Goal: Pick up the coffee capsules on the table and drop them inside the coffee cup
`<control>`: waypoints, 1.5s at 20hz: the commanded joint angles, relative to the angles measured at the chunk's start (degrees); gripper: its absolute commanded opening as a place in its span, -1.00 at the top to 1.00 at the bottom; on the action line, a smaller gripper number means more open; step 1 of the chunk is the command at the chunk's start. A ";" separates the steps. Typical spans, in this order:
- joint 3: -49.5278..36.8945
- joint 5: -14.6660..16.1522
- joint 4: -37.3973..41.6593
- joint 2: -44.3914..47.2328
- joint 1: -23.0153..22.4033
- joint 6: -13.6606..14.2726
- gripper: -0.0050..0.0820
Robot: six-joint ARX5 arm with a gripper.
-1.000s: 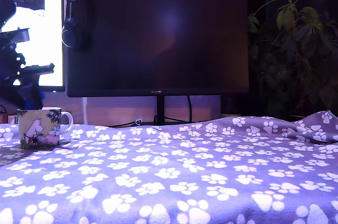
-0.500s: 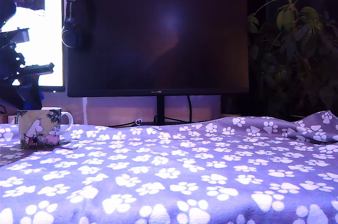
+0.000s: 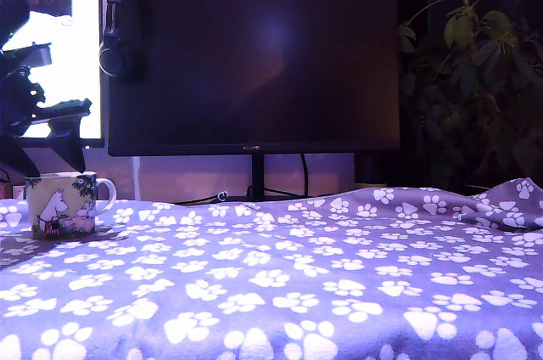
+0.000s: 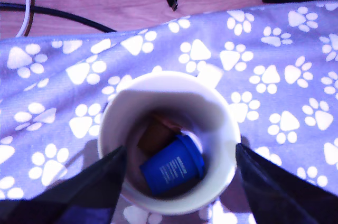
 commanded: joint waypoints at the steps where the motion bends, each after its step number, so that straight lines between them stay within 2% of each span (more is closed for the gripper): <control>1: 0.20 0.02 -0.22 0.55 0.33 0.09 -0.49; 3: 0.20 0.17 -0.26 0.50 0.33 0.37 -0.46; 6: 0.20 1.14 -1.42 -0.11 0.15 1.46 -0.17; 10: 0.20 2.80 -2.86 -1.11 0.04 1.88 0.67; 11: 0.20 3.08 -3.08 -1.38 0.02 2.51 0.85; 12: 0.20 3.10 -3.26 -1.38 -0.07 3.89 0.92; 25: -0.31 2.89 0.31 -7.89 -2.60 4.46 0.93; 30: -10.60 2.89 9.40 -17.40 -2.60 4.44 0.93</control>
